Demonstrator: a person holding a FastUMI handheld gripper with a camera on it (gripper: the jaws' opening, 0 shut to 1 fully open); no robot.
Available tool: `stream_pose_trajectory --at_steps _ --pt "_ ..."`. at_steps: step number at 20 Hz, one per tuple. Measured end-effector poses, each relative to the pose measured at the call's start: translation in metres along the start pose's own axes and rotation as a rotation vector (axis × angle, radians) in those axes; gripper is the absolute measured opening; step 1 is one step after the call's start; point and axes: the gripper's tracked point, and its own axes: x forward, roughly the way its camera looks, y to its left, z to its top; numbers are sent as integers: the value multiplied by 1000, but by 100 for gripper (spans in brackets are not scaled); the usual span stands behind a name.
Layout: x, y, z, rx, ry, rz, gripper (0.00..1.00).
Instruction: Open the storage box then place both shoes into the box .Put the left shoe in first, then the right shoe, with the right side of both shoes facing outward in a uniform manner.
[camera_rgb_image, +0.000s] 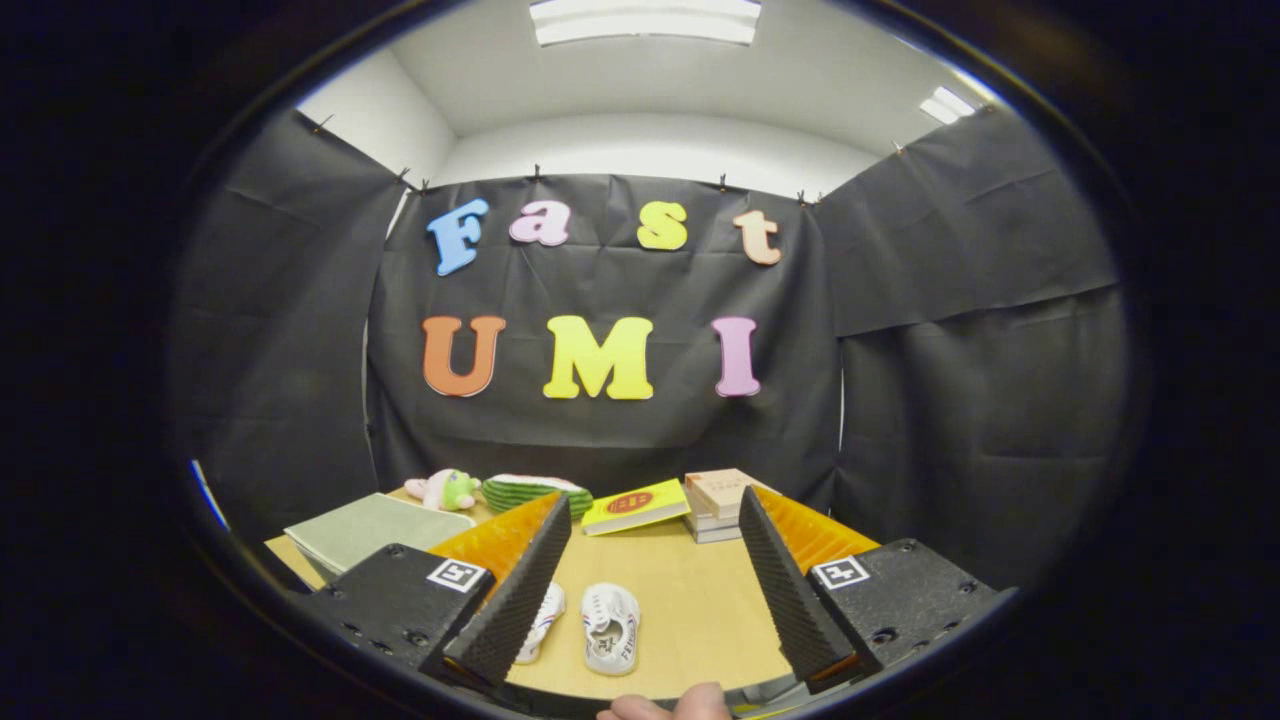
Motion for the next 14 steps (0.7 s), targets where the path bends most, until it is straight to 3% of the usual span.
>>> stream_pose_trajectory --at_steps 14 --pt "9 10 -6 5 33 47 100"
